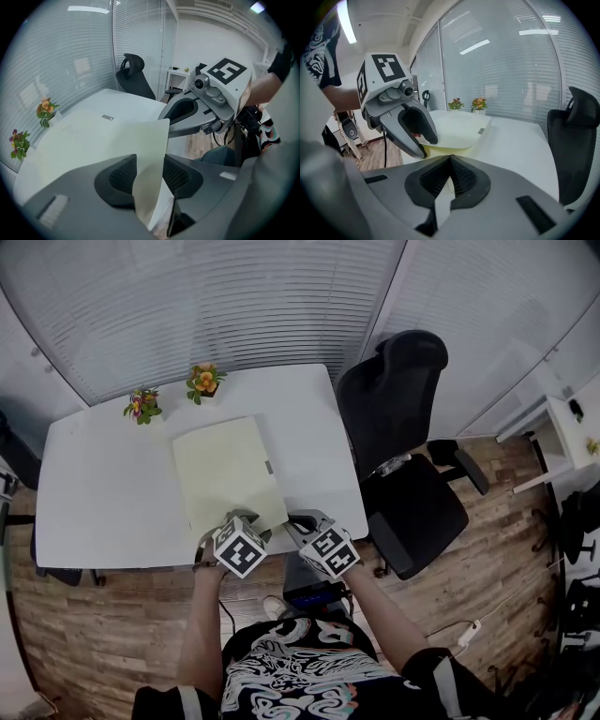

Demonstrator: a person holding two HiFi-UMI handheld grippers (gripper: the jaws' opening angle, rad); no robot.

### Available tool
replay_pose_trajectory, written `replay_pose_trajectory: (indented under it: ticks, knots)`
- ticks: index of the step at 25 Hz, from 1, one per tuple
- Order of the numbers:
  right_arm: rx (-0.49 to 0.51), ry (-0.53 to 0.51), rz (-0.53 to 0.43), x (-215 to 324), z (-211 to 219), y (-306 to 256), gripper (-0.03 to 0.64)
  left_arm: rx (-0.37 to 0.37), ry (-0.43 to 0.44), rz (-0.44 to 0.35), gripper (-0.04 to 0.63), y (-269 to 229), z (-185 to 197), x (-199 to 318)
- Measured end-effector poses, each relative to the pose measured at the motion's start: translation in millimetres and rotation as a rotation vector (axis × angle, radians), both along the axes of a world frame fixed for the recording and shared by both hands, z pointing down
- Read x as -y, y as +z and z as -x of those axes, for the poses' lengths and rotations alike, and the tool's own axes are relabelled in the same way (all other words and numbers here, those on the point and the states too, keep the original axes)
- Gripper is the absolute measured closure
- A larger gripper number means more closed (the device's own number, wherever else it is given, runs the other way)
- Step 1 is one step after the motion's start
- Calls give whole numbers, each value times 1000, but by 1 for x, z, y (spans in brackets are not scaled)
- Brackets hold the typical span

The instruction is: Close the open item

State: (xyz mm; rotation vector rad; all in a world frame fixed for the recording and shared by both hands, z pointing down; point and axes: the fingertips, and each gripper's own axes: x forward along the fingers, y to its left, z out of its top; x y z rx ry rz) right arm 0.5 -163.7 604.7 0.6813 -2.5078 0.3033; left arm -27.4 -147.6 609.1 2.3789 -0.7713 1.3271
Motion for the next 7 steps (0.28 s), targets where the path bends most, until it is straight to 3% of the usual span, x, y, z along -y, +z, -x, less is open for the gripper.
replay_pose_trajectory:
  ticks: [7]
  knots:
    - [1, -3, 2, -2, 0, 0, 615, -2, -3, 4, 439, 0, -1, -1]
